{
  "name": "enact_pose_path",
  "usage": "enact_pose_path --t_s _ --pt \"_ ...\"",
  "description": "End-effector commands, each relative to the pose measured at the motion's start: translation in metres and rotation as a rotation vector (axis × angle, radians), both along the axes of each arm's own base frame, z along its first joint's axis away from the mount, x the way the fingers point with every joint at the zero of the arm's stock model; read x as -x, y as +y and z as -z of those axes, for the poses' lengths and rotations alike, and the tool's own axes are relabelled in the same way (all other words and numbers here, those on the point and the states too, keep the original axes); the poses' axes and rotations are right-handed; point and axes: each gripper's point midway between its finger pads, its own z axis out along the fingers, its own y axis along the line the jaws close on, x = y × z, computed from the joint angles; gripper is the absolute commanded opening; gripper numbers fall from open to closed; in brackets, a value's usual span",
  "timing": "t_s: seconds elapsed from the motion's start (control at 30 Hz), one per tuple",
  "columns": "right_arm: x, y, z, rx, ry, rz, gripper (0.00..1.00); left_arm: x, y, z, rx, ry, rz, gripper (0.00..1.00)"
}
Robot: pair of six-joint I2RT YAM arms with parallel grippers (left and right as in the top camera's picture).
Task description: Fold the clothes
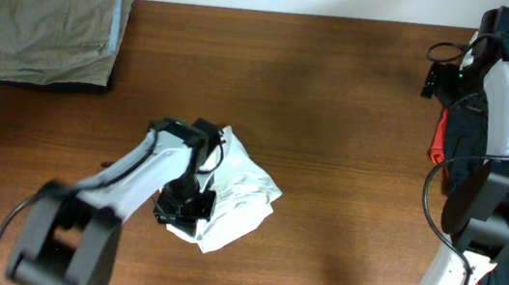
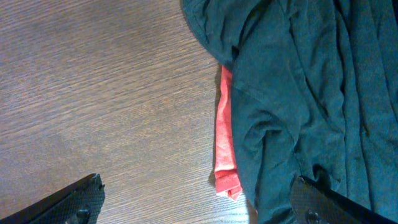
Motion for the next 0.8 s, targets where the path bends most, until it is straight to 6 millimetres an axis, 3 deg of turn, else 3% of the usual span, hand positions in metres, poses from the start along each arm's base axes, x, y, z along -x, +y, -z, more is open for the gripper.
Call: enact_pose_path --t_s 0.0,0.07,0.1,0.17,0.2,0.33,0.5,0.57,0.63,0.7,0.77 --pt "-0.003 -0.002 -0.009 0.022 -0.019 0.005 0.99 -0.039 -0.02 -0.07 0.155 -0.317 -0.016 0.0" --pt "-0.003 -0.002 -0.009 0.022 -0.019 0.004 0.99 -0.059 -0.029 -0.082 0.202 -0.429 -0.04 0.01" --pt "-0.003 -0.002 -0.009 0.023 -0.018 0.005 0.99 -0.071 -0.032 -0.075 0.205 -0.457 -0.04 0.01" --pt "-0.003 -0.002 -0.009 0.022 -0.019 0.005 0.99 -0.091 -0.039 -0.05 0.194 -0.457 -0.039 0.0" --pt "-0.003 -0.002 -0.009 0.022 -0.019 0.005 0.99 -0.096 -0.042 -0.023 0.175 -0.402 -0.039 0.0" --pt "-0.003 -0.002 -0.009 0.022 -0.019 0.005 0.99 -0.064 -0.064 0.031 0.241 -0.112 -0.066 0.0" --pt "-0.003 -0.002 -0.009 0.023 -0.018 0.004 0.99 -0.004 -0.069 0.015 0.233 0.13 -0.032 0.0" --pt "-0.003 -0.002 -0.009 0.023 -0.018 0.005 0.99 -0.002 -0.078 0.006 0.248 0.104 0.012 0.0" --pt "-0.003 -0.002 -0.009 0.023 -0.018 0.005 0.99 -0.043 -0.091 -0.03 0.292 -0.102 0.065 0.0" --pt "-0.003 -0.002 -0.009 0.022 -0.019 0.005 0.99 -0.112 -0.082 -0.06 0.16 -0.421 0.059 0.0" --pt "-0.003 -0.002 -0.009 0.023 -0.018 0.004 0.99 -0.156 -0.095 -0.069 0.189 -0.596 0.035 0.01"
